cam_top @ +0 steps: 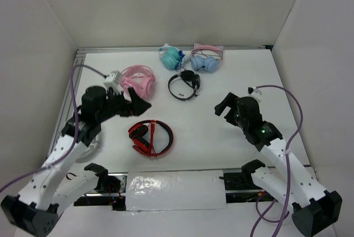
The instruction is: Wrap the headphones
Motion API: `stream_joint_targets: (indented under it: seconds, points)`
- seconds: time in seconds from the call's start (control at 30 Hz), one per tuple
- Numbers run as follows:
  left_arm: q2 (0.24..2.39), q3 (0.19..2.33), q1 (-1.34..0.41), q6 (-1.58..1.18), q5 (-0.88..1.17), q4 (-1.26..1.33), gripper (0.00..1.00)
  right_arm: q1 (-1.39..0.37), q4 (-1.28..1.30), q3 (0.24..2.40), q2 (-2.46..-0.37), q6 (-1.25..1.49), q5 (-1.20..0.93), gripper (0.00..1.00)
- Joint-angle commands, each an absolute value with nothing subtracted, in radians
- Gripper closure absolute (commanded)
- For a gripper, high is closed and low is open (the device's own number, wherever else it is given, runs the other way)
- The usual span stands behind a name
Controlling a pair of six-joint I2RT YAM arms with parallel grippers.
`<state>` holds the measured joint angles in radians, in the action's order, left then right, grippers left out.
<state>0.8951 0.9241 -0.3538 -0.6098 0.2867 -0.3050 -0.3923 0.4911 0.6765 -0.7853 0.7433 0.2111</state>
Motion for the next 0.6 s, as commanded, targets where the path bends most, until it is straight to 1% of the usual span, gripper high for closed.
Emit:
stream_joint_targets:
  seconds: [0.0,0.03,0.07,0.1,0.13,0.23,0.3,0.37,0.57]
  points:
    - [0.737,0.790,-0.360,-0.683,0.171,-0.403,0.01,-0.388,0.450,0.638,-0.720,0.825,0.330,0.00]
    - [0.673,0.785,-0.360,-0.727,0.123,-0.475,0.01,-0.387,0.439,0.620,-0.698,0.865,0.342,0.00]
    - [0.649,0.788,-0.364,-0.751,0.035,-0.506,0.01,-0.388,0.416,0.611,-0.687,0.871,0.351,0.00]
    - [0.629,0.788,-0.374,-0.787,0.005,-0.532,0.01,-0.388,0.410,0.597,-0.678,0.879,0.359,0.00]
    - [0.597,0.785,-0.391,-0.810,0.005,-0.544,0.01,-0.387,0.403,0.594,-0.663,0.920,0.377,0.00]
    - [0.565,0.761,-0.422,-0.779,0.029,-0.508,0.01,-0.390,0.385,0.607,-0.634,0.933,0.400,0.00]
    - [0.561,0.752,-0.426,-0.767,0.035,-0.485,0.01,-0.391,0.397,0.620,-0.621,0.946,0.442,0.00]
    - [0.571,0.762,-0.430,-0.770,0.026,-0.497,0.01,-0.391,0.393,0.633,-0.606,0.910,0.443,0.00]
    - [0.601,0.758,-0.433,-0.758,0.011,-0.491,0.01,-0.393,0.403,0.623,-0.572,0.926,0.486,0.00]
